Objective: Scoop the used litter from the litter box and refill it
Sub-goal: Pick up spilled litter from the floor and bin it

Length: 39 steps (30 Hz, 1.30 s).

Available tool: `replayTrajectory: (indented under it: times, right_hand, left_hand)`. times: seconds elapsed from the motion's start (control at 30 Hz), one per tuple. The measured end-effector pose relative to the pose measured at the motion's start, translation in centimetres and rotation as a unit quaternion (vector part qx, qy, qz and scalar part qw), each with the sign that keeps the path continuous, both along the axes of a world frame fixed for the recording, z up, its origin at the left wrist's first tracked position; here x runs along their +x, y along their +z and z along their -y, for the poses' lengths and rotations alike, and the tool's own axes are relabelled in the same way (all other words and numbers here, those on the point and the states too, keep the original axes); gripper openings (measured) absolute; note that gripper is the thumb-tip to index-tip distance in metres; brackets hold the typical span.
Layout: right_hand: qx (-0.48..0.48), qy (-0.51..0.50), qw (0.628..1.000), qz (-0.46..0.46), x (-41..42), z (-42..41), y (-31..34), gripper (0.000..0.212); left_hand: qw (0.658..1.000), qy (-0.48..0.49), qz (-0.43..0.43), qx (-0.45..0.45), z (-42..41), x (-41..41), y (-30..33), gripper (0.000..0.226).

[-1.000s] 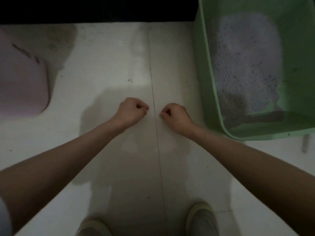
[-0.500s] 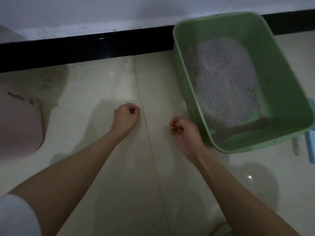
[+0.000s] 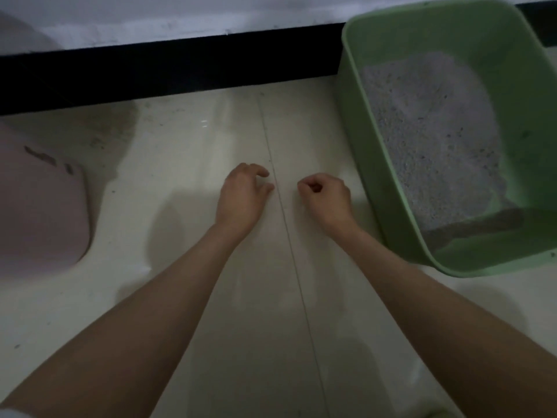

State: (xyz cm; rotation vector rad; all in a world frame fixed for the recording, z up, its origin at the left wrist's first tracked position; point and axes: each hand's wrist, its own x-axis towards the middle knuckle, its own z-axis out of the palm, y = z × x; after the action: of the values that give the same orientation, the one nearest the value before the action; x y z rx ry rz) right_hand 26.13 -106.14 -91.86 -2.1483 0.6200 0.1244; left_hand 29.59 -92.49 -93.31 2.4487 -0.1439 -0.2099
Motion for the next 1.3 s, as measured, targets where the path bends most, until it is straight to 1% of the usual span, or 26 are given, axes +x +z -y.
replayTrajectory:
  times: [0.1, 0.2, 0.33, 0.57, 0.63, 0.67, 0.7, 0.73, 0.77, 0.8, 0.83, 0.87, 0.9, 0.93, 0.97, 1.0, 1.03, 1.07, 1.1, 1.13, 1.17, 1.2, 1.23, 1.27, 1.3]
  right_hand:
    - [-0.018, 0.057, 0.998, -0.009, 1.2, -0.6, -0.2, 0.014]
    - [-0.009, 0.07, 0.998, -0.008, 2.1, -1.2, -0.8, 0.012]
    - [-0.066, 0.123, 0.99, 0.006, 2.6, -1.5, -1.4, 0.016]
    - [-0.126, 0.201, 0.971, 0.003, 2.8, -1.5, -1.7, 0.017]
    - [-0.13, 0.23, 0.965, -0.007, 2.8, -1.5, -1.7, 0.018]
    - [-0.12, 0.228, 0.966, -0.01, 2.9, -1.5, -1.6, 0.018]
    - [-0.095, 0.203, 0.975, -0.01, 2.9, -1.5, -1.4, 0.017]
    - [-0.035, 0.148, 0.988, -0.009, 3.0, -1.4, -1.2, 0.015]
    - [0.069, 0.07, 0.995, -0.012, 3.0, -1.2, -0.7, 0.013]
    - [0.204, -0.01, 0.979, -0.015, 2.8, -0.9, -0.1, 0.013]
    - [0.342, -0.076, 0.936, -0.02, 2.6, -0.7, 0.3, 0.016]
    - [0.454, -0.115, 0.883, -0.025, 2.2, -0.4, 0.6, 0.02]
    - [0.525, -0.129, 0.841, -0.029, 1.8, -0.1, 0.9, 0.022]
    - [0.568, -0.13, 0.812, -0.034, 1.3, 0.2, 1.1, 0.024]
    - [0.589, -0.124, 0.797, -0.039, 1.0, 0.3, 1.3, 0.026]
    - [0.593, -0.119, 0.795, -0.044, 0.7, 0.4, 1.4, 0.027]
    - [0.587, -0.122, 0.799, -0.047, 0.6, 0.4, 1.5, 0.028]
    - [0.57, -0.127, 0.81, -0.048, 0.6, 0.3, 1.4, 0.028]
    - [0.54, -0.127, 0.831, -0.047, 0.7, 0.3, 1.3, 0.027]
    - [0.481, -0.115, 0.868, -0.044, 0.8, 0.3, 1.2, 0.027]
    - [0.39, -0.084, 0.916, -0.043, 0.8, 0.2, 0.9, 0.027]
    - [0.273, -0.037, 0.96, -0.047, 0.8, 0.2, 0.6, 0.024]
    - [0.159, 0.013, 0.986, -0.049, 0.7, 0.1, 0.2, 0.019]
    - [0.078, 0.056, 0.994, -0.047, 0.5, 0.0, -0.2, 0.012]
    - [0.032, 0.084, 0.995, -0.045, 0.2, -0.2, -0.5, 0.006]
  left_hand:
    - [1.0, -0.007, -0.007, -0.002, 0.1, 0.1, -0.4, 0.02]
    - [1.0, -0.029, 0.01, 0.001, -0.2, 0.4, -0.9, 0.016]
    - [0.998, -0.049, 0.035, -0.001, -0.1, 0.8, -1.2, 0.016]
    - [0.993, -0.101, 0.05, 0.035, -0.1, 0.8, -1.9, 0.015]
    - [0.995, -0.079, 0.046, 0.025, -0.2, 0.9, -1.8, 0.013]
    - [0.999, -0.032, 0.027, -0.011, -0.2, 1.2, -1.5, 0.012]
    - [0.995, 0.04, -0.02, -0.087, -0.3, 1.8, -1.1, 0.012]
    - [0.964, 0.124, -0.096, -0.216, -0.7, 2.5, -0.3, 0.013]
    - [0.887, 0.198, -0.18, -0.377, -1.2, 3.3, 0.9, 0.015]
    - [0.785, 0.242, -0.245, -0.516, -1.8, 3.9, 1.8, 0.016]
    - [0.704, 0.263, -0.271, -0.601, -2.5, 4.3, 2.4, 0.016]
    - [0.672, 0.263, -0.278, -0.635, -3.3, 4.6, 2.8, 0.016]
    - [0.671, 0.254, -0.274, -0.64, -3.8, 4.7, 3.0, 0.015]
    - [0.692, 0.242, -0.266, -0.626, -4.2, 4.6, 3.2, 0.015]
    - [0.723, 0.236, -0.256, -0.597, -4.5, 4.4, 3.2, 0.016]
    - [0.754, 0.235, -0.248, -0.562, -4.7, 4.2, 2.9, 0.018]
    - [0.785, 0.237, -0.241, -0.52, -4.8, 4.1, 2.6, 0.02]
    - [0.816, 0.238, -0.234, -0.471, -5.0, 4.0, 2.3, 0.023]
    - [0.85, 0.233, -0.222, -0.417, -5.2, 4.0, 1.9, 0.025]
    - [0.889, 0.216, -0.203, -0.35, -5.4, 3.9, 1.4, 0.025]
    - [0.928, 0.187, -0.178, -0.269, -5.5, 3.7, 0.9, 0.022]
    - [0.959, 0.153, -0.152, -0.185, -5.7, 3.4, 0.6, 0.016]
    - [0.977, 0.126, -0.128, -0.116, -5.7, 3.1, 0.4, 0.01]
    - [0.986, 0.109, -0.109, -0.069, -5.7, 2.8, 0.3, 0.006]
    - [0.99, 0.094, -0.094, -0.044, -5.7, 2.6, 0.3, 0.006]
